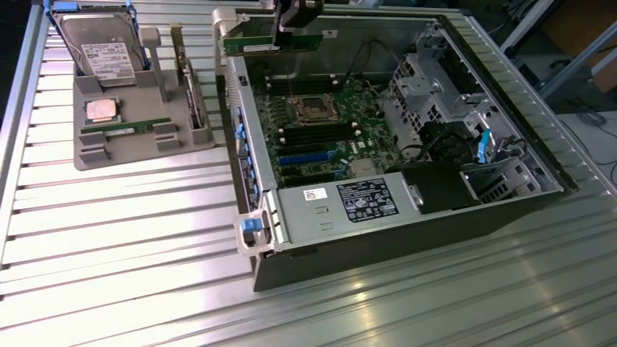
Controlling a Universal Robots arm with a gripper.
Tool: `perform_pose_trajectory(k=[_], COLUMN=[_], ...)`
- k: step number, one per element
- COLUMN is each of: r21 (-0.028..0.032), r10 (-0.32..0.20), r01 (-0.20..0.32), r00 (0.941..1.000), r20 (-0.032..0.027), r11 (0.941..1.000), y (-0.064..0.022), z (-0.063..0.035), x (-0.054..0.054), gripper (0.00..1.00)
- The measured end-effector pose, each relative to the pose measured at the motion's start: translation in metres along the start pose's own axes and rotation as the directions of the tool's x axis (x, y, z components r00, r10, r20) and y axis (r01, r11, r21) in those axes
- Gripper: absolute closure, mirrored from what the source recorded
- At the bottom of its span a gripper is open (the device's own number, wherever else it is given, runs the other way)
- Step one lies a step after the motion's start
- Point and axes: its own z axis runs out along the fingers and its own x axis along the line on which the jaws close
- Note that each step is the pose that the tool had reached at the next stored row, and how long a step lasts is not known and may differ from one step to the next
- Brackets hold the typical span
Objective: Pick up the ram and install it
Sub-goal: 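Pick up the ram and move it above insertion slot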
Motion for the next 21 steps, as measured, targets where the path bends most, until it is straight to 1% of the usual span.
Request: perform_pose_trajectory(k=[7, 12, 17, 18, 20, 21], r21=[0.0001, 0.0, 0.0, 0.0001, 0.0, -0.0001], r10=[0.0, 0.0, 0.0, 0.0, 0.0, 0.0], r01=[0.0, 0.0, 0.0, 0.0, 0.0, 0.0], r00=[1.0, 1.0, 1.0, 1.0, 1.0, 1.0], r20=[0.0001, 0.0, 0.0, 0.0001, -0.0001, -0.0003], r11=[1.0, 1.0, 1.0, 1.0, 1.0, 1.0], y=[-0.01, -0.0192, -0.0247, -0.0267, -0.034, -0.0358], z=[-0.0004, -0.0008, -0.0011, -0.0011, -0.0015, -0.0016], x=[0.0, 0.001, 0.001, 0.001, 0.001, 0.001], gripper=[0.87, 0.87, 0.87, 0.87, 0.87, 0.87])
